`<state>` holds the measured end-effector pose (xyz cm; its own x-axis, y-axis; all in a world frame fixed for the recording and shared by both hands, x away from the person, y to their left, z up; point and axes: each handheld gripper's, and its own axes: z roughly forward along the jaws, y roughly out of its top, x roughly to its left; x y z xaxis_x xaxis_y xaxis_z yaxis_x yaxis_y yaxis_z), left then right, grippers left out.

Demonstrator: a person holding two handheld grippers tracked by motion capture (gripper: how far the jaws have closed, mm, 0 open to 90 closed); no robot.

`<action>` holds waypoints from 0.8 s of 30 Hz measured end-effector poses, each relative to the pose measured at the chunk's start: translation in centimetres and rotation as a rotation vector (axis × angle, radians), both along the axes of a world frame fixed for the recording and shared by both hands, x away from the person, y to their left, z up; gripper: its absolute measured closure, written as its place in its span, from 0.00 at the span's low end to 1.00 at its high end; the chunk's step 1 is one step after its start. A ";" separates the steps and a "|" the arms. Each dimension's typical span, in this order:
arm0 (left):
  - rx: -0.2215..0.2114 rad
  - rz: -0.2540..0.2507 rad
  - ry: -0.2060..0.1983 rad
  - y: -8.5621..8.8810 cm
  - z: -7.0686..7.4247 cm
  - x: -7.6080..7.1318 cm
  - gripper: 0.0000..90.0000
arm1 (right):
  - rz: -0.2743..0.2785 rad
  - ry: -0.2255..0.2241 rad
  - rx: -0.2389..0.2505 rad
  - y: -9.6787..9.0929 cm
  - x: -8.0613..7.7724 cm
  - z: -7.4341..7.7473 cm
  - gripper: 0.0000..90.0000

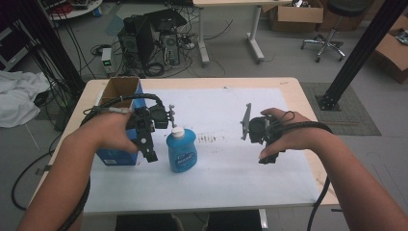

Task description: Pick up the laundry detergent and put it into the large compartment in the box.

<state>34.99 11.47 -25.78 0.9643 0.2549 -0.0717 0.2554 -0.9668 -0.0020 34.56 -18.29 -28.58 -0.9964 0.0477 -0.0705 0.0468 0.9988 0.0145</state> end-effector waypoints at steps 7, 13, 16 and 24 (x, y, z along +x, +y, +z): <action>0.002 0.029 -0.002 -0.8 1.1 -0.3 0.00 | 0.014 -0.008 0.003 -0.6 -0.2 -0.2 0.18; 0.009 0.078 0.001 -1.7 2.2 -0.1 0.00 | 0.021 -0.017 0.007 -1.1 -0.3 -0.5 0.18; 0.015 0.097 0.004 -2.1 2.5 0.1 0.00 | 0.024 -0.019 0.014 -1.2 -0.3 -0.8 0.18; 0.031 0.123 0.012 -3.3 2.4 0.5 0.00 | 0.032 -0.018 0.006 -1.1 -0.2 -1.3 0.18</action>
